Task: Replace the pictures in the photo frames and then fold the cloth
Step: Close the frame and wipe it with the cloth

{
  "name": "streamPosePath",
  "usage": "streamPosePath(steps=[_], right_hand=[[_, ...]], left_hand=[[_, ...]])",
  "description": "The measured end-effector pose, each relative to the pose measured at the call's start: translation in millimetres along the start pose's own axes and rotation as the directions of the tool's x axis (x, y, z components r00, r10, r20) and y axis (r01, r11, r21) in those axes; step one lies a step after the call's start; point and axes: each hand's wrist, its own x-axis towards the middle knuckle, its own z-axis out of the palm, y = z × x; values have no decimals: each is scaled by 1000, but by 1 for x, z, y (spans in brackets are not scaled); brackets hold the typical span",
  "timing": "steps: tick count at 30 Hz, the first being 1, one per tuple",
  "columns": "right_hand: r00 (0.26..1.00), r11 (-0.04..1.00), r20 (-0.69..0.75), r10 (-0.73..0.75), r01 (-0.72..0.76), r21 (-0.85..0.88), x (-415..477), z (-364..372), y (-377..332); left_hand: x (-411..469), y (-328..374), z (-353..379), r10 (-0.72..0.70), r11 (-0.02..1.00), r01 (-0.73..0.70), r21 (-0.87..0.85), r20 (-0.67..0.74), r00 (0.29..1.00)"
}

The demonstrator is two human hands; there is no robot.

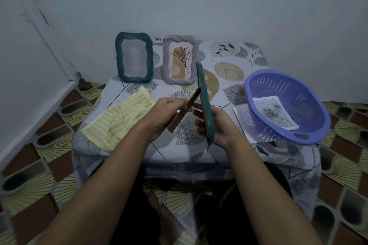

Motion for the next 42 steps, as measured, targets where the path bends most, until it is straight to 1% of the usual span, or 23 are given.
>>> streamPosePath(steps=[2, 4, 7, 9, 12, 14, 16, 18, 19, 20, 21, 22, 23, 24, 25, 26, 28, 30, 34, 37, 38, 40, 42], right_hand=[[1000, 1000, 0, -26, 26, -10, -2, -1, -2], [998, 996, 16, -54, 55, -63, -4, -1, -4], [992, 984, 9, -128, 128, -123, -3, -3, -4], [979, 969, -32, -202, 195, -153, 0, -7, -5], [952, 948, -106, -288, 268, -171, 1, -11, -6], [931, 932, -146, -336, 305, -196, 3, -14, -7], [910, 912, -165, -380, 339, -231, 3, -15, -7], [886, 886, -167, -432, 382, -262, 0, -16, -7], [875, 871, -159, -458, 407, -275, -1, -16, -6], [864, 855, -145, -482, 428, -293, -2, -17, -5], [855, 839, -128, -502, 446, -311, -3, -18, -4], [846, 824, -111, -521, 465, -324, -4, -18, -4], [838, 811, -98, -537, 481, -333, -5, -18, -3], [829, 798, -87, -553, 496, -341, -5, -19, -3], [819, 785, -81, -568, 510, -351, -5, -19, -4], [806, 769, -78, -586, 523, -367, -5, -19, -4], [781, 734, -71, -620, 546, -404, -4, -20, -4], [765, 709, -60, -642, 562, -426, -2, -21, -5], [737, 669, -77, -672, 559, -491, 4, -19, -9], [723, 622, -88, -685, 518, -587, 9, -21, -16], [708, 590, -83, -701, 511, -625, 11, -21, -19], [661, 482, -76, -747, 458, -747, 18, -25, -27], [641, 376, -112, -759, 291, -880, 25, -27, -39]], left_hand=[[-1, -1, -3, 11, 1000, -11, 5, 1, 1000], [-2, -3, -6, 48, 998, -48, 34, 9, 999], [-3, -7, -6, 95, 995, -94, 29, -33, 995], [0, -14, -6, 167, 980, -152, 125, -113, 980], [6, -23, -8, 297, 907, -192, 376, -245, 923], [6, -24, -6, 318, 875, -186, 447, -240, 917], [6, -22, -2, 263, 873, -139, 467, -212, 941], [8, -22, 2, 190, 909, -94, 406, -205, 960], [10, -23, 4, 156, 934, -75, 349, -209, 965], [11, -24, 6, 115, 960, -54, 273, -213, 970], [11, -23, 8, 65, 986, -30, 162, -213, 975], [12, -22, 10, -9, 1000, 12, 12, -199, 980], [13, -21, 11, -95, 984, 70, -161, -153, 984], [15, -20, 11, -167, 934, 138, -330, -62, 984], [17, -20, 9, -215, 859, 211, -467, 45, 976], [19, -20, 6, -239, 787, 269, -555, 128, 963], [27, -22, 3, -237, 699, 291, -653, 172, 956], [34, -20, 5, -220, 684, 264, -680, 152, 964], [49, -15, 15, -185, 735, 150, -661, 17, 983], [62, -13, 22, -140, 765, 82, -639, -41, 989], [67, -10, 23, -146, 777, 67, -626, -76, 986], [80, -6, 25, -173, 795, 59, -603, -133, 976], [94, 0, 25, -167, 805, 49, -591, -147, 975]])
